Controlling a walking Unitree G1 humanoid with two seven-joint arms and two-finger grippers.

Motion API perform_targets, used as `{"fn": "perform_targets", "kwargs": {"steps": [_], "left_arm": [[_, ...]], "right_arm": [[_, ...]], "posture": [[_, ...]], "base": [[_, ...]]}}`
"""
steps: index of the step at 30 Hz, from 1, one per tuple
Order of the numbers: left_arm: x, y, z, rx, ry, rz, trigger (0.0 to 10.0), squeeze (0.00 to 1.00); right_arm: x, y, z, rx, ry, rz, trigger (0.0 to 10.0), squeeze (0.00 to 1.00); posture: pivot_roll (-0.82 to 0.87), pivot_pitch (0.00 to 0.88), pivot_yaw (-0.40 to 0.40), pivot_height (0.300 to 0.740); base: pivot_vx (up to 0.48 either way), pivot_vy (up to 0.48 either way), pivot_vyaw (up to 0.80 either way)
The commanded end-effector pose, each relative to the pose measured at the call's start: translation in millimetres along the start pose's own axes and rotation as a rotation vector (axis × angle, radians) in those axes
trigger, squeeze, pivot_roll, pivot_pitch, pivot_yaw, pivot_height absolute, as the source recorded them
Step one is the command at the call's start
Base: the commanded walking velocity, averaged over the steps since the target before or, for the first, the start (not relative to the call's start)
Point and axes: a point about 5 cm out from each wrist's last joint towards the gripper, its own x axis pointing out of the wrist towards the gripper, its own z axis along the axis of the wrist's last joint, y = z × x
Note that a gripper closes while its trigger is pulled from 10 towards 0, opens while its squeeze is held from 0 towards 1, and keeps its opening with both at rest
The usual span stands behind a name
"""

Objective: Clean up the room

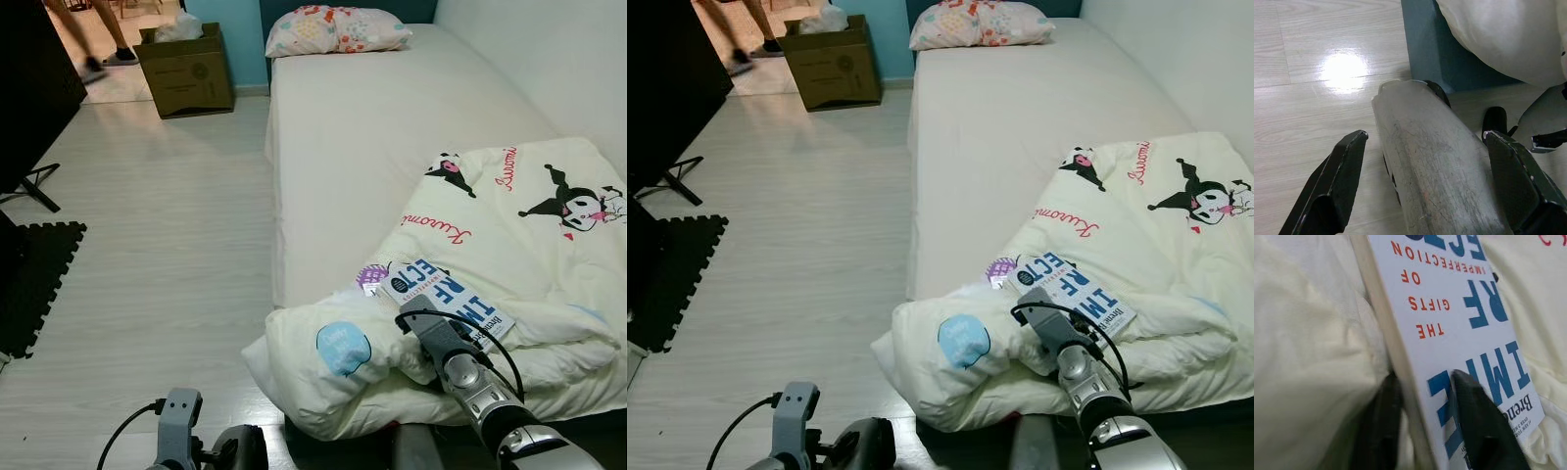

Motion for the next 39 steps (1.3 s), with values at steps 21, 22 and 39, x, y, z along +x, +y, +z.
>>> {"fn": "perform_targets", "kwargs": {"steps": [21, 22, 39], "left_arm": [[11.0, -15.3, 3.4, -0.015, 0.029, -0.005, 10.0, 0.0], [12.5, -16.9, 5.2, -0.016, 0.028, -0.005, 10.0, 0.0], [22.7, -11.1, 67.1, -0.106, -0.181, 0.036, 10.0, 0.0]], "right_arm": [[-30.3, -24.6, 128.8, 0.821, -0.727, 0.425, 0.0, 0.0], [-34.9, -20.1, 132.9, 0.799, -0.753, 0.462, 0.0, 0.0], [-15.2, -14.9, 43.9, 0.39, -0.327, 0.158, 0.0, 0.0]], "posture": [[0.01, 0.094, 0.011, 0.6], [0.01, 0.089, 0.011, 0.6], [-0.02, 0.035, 0.027, 0.6]], "base": [[0.0, 0.0, 0.0], [0.0, 0.0, 0.0], [0.0, 0.0, 0.0]]}}
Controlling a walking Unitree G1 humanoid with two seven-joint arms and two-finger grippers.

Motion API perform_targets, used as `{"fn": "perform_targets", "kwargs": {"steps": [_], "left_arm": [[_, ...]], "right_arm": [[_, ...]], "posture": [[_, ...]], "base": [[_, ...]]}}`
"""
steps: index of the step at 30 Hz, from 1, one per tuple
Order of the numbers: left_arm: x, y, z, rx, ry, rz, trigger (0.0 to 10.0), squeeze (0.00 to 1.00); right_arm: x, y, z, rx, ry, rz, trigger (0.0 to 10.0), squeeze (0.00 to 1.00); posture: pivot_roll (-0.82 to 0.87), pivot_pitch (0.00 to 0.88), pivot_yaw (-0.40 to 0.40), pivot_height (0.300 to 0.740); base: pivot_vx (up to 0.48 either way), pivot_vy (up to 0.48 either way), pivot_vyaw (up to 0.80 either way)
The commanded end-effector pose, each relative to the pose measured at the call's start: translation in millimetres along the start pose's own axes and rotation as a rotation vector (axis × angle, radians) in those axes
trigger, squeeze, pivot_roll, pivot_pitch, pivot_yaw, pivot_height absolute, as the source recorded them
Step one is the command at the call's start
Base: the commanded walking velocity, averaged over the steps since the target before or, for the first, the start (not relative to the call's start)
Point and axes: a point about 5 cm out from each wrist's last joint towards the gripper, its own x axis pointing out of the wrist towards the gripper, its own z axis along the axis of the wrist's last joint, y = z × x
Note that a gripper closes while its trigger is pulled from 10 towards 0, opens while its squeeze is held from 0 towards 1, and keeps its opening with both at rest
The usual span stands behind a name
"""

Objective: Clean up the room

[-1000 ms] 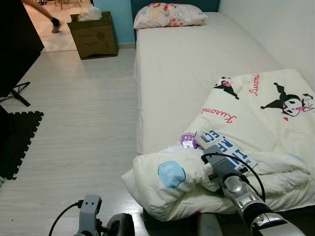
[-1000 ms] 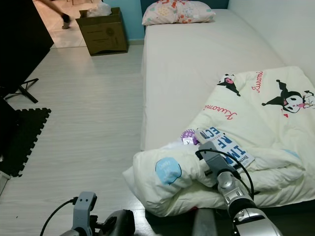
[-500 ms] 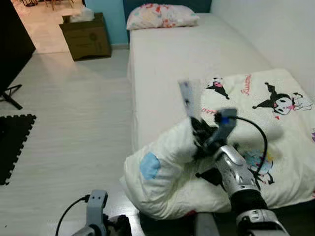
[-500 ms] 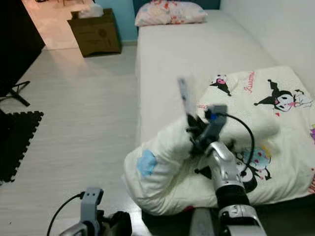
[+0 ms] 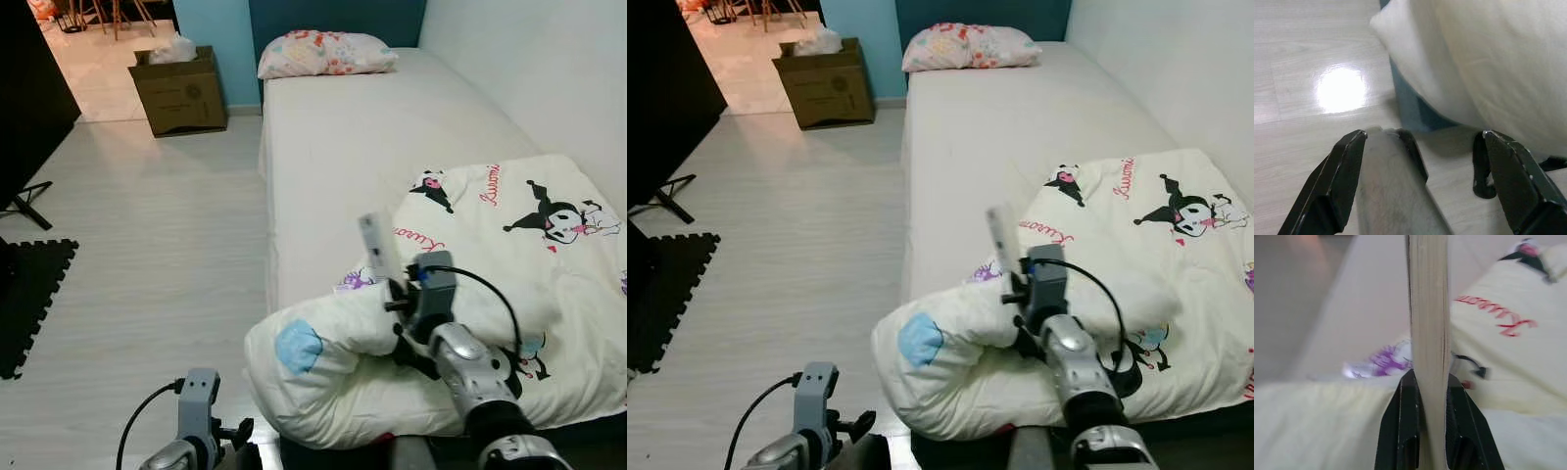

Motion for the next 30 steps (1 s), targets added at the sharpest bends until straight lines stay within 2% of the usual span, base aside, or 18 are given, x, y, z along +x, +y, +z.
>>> {"fn": "perform_targets", "kwargs": {"steps": [1, 2, 3, 5, 8, 9, 10, 11, 12, 16, 22, 23, 24, 25, 26, 28, 29, 30], "left_arm": [[2.0, 8.6, 30.8, -0.069, -0.125, 0.029, 10.0, 0.0], [2.0, 8.6, 30.8, -0.069, -0.125, 0.029, 10.0, 0.0], [2.8, 13.9, 68.0, -0.139, -0.263, 0.019, 10.0, 0.0], [2.8, 13.9, 68.0, -0.139, -0.263, 0.019, 10.0, 0.0], [-3.0, 6.4, 147.6, -0.241, -0.531, -0.201, 10.0, 0.0], [-7.7, -0.9, 171.3, -0.259, -0.597, -0.33, 10.0, 0.13], [-11.3, -5.9, 184.9, -0.267, -0.633, -0.413, 10.0, 0.13], [-15.7, -13.2, 198.3, -0.257, -0.647, -0.528, 10.0, 0.95], [-20.0, -21.0, 206.5, -0.234, -0.636, -0.652, 10.0, 1.0], [-25.5, -34.3, 212.4, -0.136, -0.581, -0.823, 10.0, 1.0], [-20.6, -44.2, 207.6, -0.128, -0.451, -0.89, 10.0, 0.93], [-18.3, -47.5, 203.7, -0.124, -0.393, -0.91, 10.0, 0.34], [-18.3, -47.5, 203.7, -0.124, -0.393, -0.91, 10.0, 0.34], [-15.4, -50.4, 196.9, -0.063, -0.335, -0.912, 10.0, 0.0], [-15.4, -50.4, 196.9, -0.063, -0.335, -0.912, 10.0, 0.0], [-10.2, -53.5, 191.3, 0.172, -0.276, -0.829, 10.0, 0.0], [-10.2, -53.5, 191.3, 0.172, -0.276, -0.829, 10.0, 0.0], [-7.1, -56.1, 195.4, 0.304, -0.271, -0.737, 10.0, 0.0]], "right_arm": [[-5.1, 0.0, -6.2, -0.12, 0.037, 0.01, 0.0, 0.0], [-5.1, 0.0, -6.2, -0.12, 0.037, 0.01, 0.0, 0.0], [-8.0, 1.0, -8.3, -0.237, 0.049, 0.048, 0.0, 0.0], [-8.0, 1.0, -8.3, -0.237, 0.049, 0.048, 0.0, 0.0], [-10.1, 12.6, -15.9, -0.429, 0.054, 0.149, 0.0, 0.0], [-10.6, 16.3, -19.4, -0.474, 0.059, 0.172, 0.0, 0.0], [-11.1, 18.3, -21.5, -0.499, 0.062, 0.184, 0.0, 0.0], [-11.5, 20.5, -24.6, -0.529, 0.069, 0.193, 0.0, 0.0], [-12.0, 22.6, -27.1, -0.549, 0.073, 0.203, 0.0, 0.0], [-12.5, 26.6, -29.6, -0.612, 0.07, 0.219, 0.0, 0.0], [-14.2, 31.7, -28.5, -0.756, 0.025, 0.23, 0.0, 0.0], [-15.0, 34.6, -28.0, -0.821, 0.0, 0.235, 0.0, 0.0], [-15.0, 34.6, -28.0, -0.821, 0.0, 0.235, 0.0, 0.0], [-16.4, 38.0, -27.9, -0.895, -0.027, 0.247, 0.0, 0.0], [-16.4, 38.0, -27.9, -0.895, -0.027, 0.247, 0.0, 0.0], [-19.1, 42.0, -29.9, -1.007, -0.072, 0.26, 0.0, 0.0], [-19.1, 42.0, -29.9, -1.007, -0.072, 0.26, 0.0, 0.0], [-20.5, 43.6, -31.1, -1.054, -0.096, 0.258, 0.0, 0.0]], "posture": [[-0.02, 0.035, 0.027, 0.6], [-0.02, 0.035, 0.027, 0.6], [-0.02, 0.033, 0.027, 0.6], [-0.02, 0.033, 0.027, 0.6], [-0.02, 0.033, 0.028, 0.6], [-0.02, 0.034, 0.03, 0.6], [-0.02, 0.034, 0.03, 0.6], [-0.02, 0.032, 0.034, 0.6], [-0.02, 0.031, 0.035, 0.6], [-0.02, 0.029, 0.046, 0.6], [-0.03, 0.025, 0.056, 0.6], [-0.03, 0.023, 0.058, 0.6], [-0.03, 0.023, 0.058, 0.6], [-0.04, 0.024, 0.063, 0.6], [-0.04, 0.024, 0.063, 0.6], [-0.04, 0.021, 0.068, 0.6], [-0.04, 0.021, 0.068, 0.6], [-0.03, 0.017, 0.07, 0.6]], "base": [[0.0, 0.0, 0.0], [0.0, 0.0, 0.0], [0.0, 0.0, 0.0], [0.0, 0.0, 0.0], [0.0, 0.0, 0.0], [0.0, 0.0, 0.0], [0.0, 0.0, 0.0], [0.0, 0.0, 0.0], [0.0, 0.0, 0.0], [0.0, 0.0, 0.0], [0.0, 0.0, 0.0], [0.0, 0.0, 0.0], [0.0, 0.0, 0.0], [0.0, 0.0, 0.0], [0.0, 0.0, 0.0], [0.0, 0.0, 0.0], [0.0, 0.0, 0.0], [0.0, 0.0, 0.0]]}}
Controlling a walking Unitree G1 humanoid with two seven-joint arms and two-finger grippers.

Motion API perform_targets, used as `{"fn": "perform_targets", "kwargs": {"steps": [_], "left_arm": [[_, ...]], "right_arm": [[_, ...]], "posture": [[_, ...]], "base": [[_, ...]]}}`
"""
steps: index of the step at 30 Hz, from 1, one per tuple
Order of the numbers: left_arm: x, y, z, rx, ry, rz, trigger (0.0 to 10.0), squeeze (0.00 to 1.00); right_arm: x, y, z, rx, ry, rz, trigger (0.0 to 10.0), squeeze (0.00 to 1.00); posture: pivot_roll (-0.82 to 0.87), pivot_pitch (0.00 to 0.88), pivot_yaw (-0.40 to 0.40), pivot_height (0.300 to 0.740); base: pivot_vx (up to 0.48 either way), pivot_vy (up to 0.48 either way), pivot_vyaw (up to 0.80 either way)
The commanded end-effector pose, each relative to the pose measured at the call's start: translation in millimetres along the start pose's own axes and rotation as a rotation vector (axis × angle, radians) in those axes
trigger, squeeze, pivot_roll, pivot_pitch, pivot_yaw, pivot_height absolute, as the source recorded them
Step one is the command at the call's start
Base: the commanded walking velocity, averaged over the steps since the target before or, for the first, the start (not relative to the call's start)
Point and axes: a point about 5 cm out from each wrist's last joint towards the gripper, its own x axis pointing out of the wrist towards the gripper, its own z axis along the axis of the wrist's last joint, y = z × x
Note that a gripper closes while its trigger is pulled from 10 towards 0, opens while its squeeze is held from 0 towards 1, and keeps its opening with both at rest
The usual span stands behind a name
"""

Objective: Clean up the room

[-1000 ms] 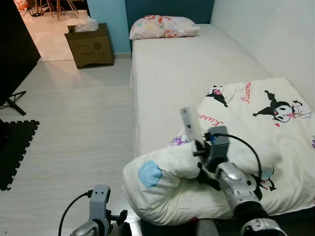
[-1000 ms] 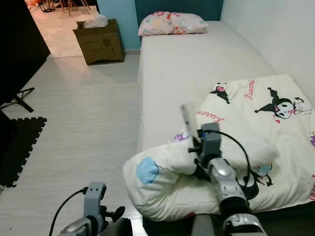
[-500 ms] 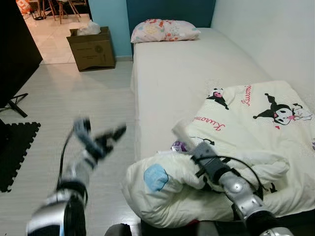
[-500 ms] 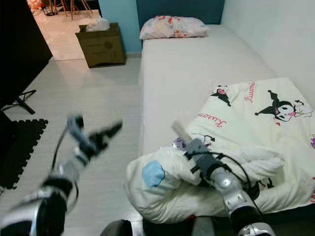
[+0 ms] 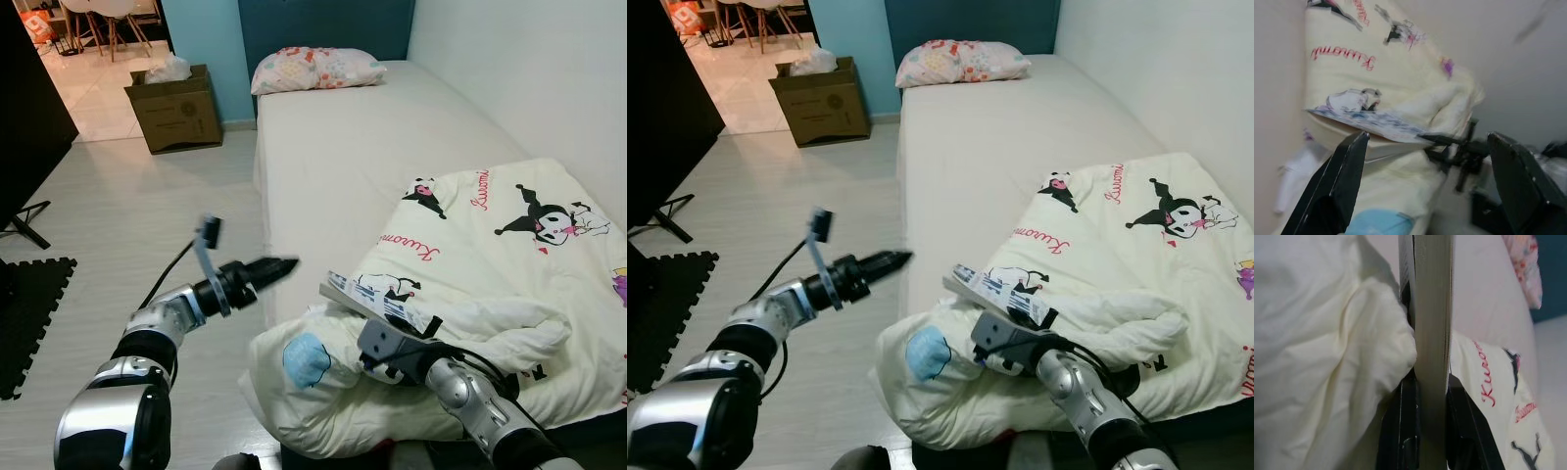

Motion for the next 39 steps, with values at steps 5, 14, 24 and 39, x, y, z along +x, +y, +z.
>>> {"fn": "perform_targets", "kwargs": {"steps": [5, 14, 24, 39], "left_arm": [[12.2, 10.1, 23.3, -0.176, -0.119, 0.269, 10.0, 0.0], [30.2, -4.3, -5.3, -0.519, -0.092, 0.177, 10.0, 0.0], [37.4, -16.1, -35.3, -0.696, -0.089, 0.117, 10.0, 0.0], [3.3, 4.6, 2.7, -0.685, -0.238, 0.114, 10.0, 0.0]], "right_arm": [[-1.7, 2.4, 7.3, -0.116, -0.065, -0.063, 0.0, 0.0], [-6.7, 7.2, 20.8, -0.197, -0.172, -0.142, 0.0, 0.0], [-16.0, 5.1, 28.1, -0.267, -0.216, -0.286, 0.0, 0.0], [-31.2, 1.2, 13.5, -0.299, -0.152, -0.417, 0.0, 0.02]], "posture": [[-0.03, 0.018, 0.075, 0.6], [-0.05, 0.027, 0.083, 0.6], [-0.06, 0.044, 0.091, 0.6], [-0.06, 0.061, 0.102, 0.6]], "base": [[0.0, 0.0, 0.0], [0.0, 0.0, 0.0], [0.0, 0.0, 0.0], [0.0, 0.0, 0.0]]}}
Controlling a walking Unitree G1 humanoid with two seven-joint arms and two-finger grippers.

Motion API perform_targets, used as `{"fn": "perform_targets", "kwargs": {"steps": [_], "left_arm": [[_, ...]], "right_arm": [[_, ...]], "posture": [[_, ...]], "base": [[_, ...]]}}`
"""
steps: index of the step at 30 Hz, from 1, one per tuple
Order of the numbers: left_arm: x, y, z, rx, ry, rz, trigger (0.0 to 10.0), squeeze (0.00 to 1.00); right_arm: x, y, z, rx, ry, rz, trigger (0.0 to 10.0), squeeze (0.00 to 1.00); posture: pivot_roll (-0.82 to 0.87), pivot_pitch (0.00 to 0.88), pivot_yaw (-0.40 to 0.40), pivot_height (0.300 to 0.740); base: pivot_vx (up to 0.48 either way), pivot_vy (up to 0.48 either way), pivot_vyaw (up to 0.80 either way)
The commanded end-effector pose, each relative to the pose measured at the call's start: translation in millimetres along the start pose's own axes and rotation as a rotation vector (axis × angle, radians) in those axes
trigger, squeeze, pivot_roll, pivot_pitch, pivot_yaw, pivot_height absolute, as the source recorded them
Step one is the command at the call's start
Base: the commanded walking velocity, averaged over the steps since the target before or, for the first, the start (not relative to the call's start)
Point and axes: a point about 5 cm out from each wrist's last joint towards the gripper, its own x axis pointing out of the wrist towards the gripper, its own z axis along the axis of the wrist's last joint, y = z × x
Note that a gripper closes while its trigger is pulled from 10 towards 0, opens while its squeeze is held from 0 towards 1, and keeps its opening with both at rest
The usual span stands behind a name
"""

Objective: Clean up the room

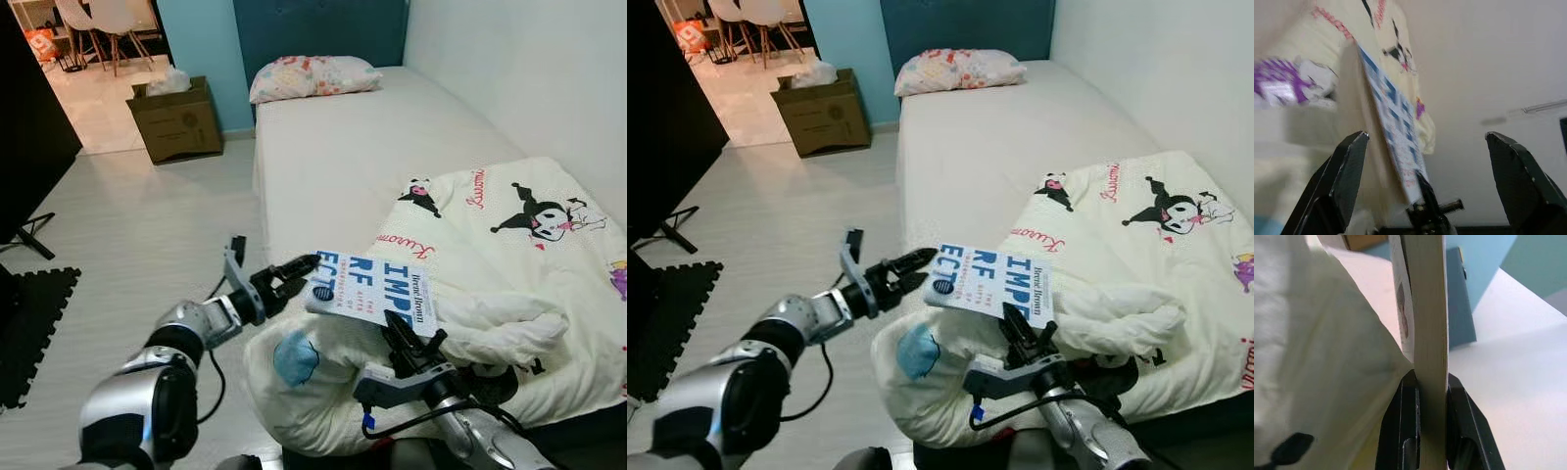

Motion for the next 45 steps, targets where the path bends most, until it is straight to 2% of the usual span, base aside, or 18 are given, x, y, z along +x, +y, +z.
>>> {"fn": "perform_targets", "kwargs": {"steps": [1, 3, 4, 5, 8, 19, 26, 34, 37, 39, 45], "left_arm": [[-7.1, -2.1, 13.0, 0.018, -0.029, -0.005, 10.0, 0.0], [-17.4, -1.8, 24.9, 0.032, -0.056, 0.001, 10.0, 0.0], [-17.4, -1.8, 24.9, 0.032, -0.056, 0.001, 10.0, 0.0], [-23.9, -1.7, 30.7, 0.031, -0.067, 0.001, 10.0, 0.0], [-28.1, -0.8, 30.5, 0.028, -0.046, -0.01, 10.0, 0.0], [-20.1, 0.9, 10.8, -0.008, 0.036, -0.056, 10.0, 0.0], [-16.5, -1.1, 10.4, -0.006, 0.041, -0.054, 10.0, 0.0], [-18.5, 0.0, 13.7, 0.02, 0.032, -0.036, 10.0, 0.0], [-23.6, 2.0, 18.2, 0.028, 0.014, -0.019, 10.0, 0.0], [-34.0, 8.2, 22.7, 0.032, -0.012, 0.021, 10.0, 0.0], [-47.0, 20.3, 19.8, 0.023, -0.022, 0.084, 10.0, 0.0]], "right_arm": [[4.0, -8.5, 2.9, -0.003, -0.01, -0.064, 0.0, 0.02], [3.1, -9.6, 2.2, -0.006, -0.004, -0.078, 0.0, 0.03], [3.1, -9.6, 2.2, -0.006, -0.004, -0.078, 0.0, 0.03], [2.5, -12.0, 3.3, -0.013, -0.011, -0.101, 0.0, 0.07], [3.5, -15.1, 9.5, -0.019, -0.054, -0.118, 0.0, 0.08], [2.7, -9.6, 36.7, -0.017, -0.192, -0.103, 0.0, 0.08], [1.8, -11.2, 45.9, -0.016, -0.234, -0.116, 0.0, 0.08], [0.4, -13.2, 47.5, -0.006, -0.232, -0.134, 0.0, 0.08], [0.2, -15.0, 45.0, -0.004, -0.216, -0.144, 0.0, 0.08], [0.2, -18.5, 41.1, -0.004, -0.194, -0.162, 0.0, 0.09], [1.1, -23.2, 37.7, -0.008, -0.18, -0.181, 0.0, 0.11]], "posture": [[-0.06, 0.061, 0.102, 0.6], [-0.06, 0.063, 0.103, 0.6], [-0.06, 0.063, 0.103, 0.6], [-0.05, 0.065, 0.105, 0.6], [-0.05, 0.069, 0.106, 0.6], [-0.06, 0.08, 0.111, 0.6], [-0.06, 0.088, 0.116, 0.6], [-0.06, 0.092, 0.116, 0.6], [-0.06, 0.094, 0.118, 0.6], [-0.06, 0.094, 0.122, 0.6], [-0.06, 0.093, 0.126, 0.6]], "base": [[0.0, 0.0, 0.0], [0.0, 0.0, 0.0], [0.0, 0.0, 0.0], [0.0, 0.0, 0.0], [0.0, 0.0, 0.0], [0.0, 0.0, 0.0], [0.0, 0.0, 0.0], [0.0, 0.0, 0.0], [0.0, 0.0, 0.0], [0.0, 0.0, 0.0], [0.0, 0.0, 0.0]]}}
